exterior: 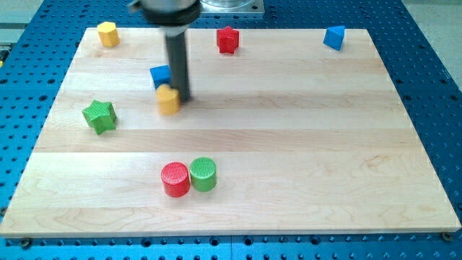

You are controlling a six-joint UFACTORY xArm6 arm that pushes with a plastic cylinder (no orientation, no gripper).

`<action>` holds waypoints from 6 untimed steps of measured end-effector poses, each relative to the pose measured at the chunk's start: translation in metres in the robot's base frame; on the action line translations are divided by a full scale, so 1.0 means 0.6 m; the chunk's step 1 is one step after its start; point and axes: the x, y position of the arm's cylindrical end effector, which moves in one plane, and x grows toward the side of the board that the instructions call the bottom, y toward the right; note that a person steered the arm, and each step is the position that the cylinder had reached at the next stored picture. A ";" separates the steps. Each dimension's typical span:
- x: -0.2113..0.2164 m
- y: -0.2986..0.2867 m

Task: Push the heart to the bottom left side

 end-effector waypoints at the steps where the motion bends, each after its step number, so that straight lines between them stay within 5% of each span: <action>1: 0.111 -0.089; 2: 0.053 -0.046; 3: 0.051 -0.132; 5: 0.201 -0.179; 6: 0.154 -0.167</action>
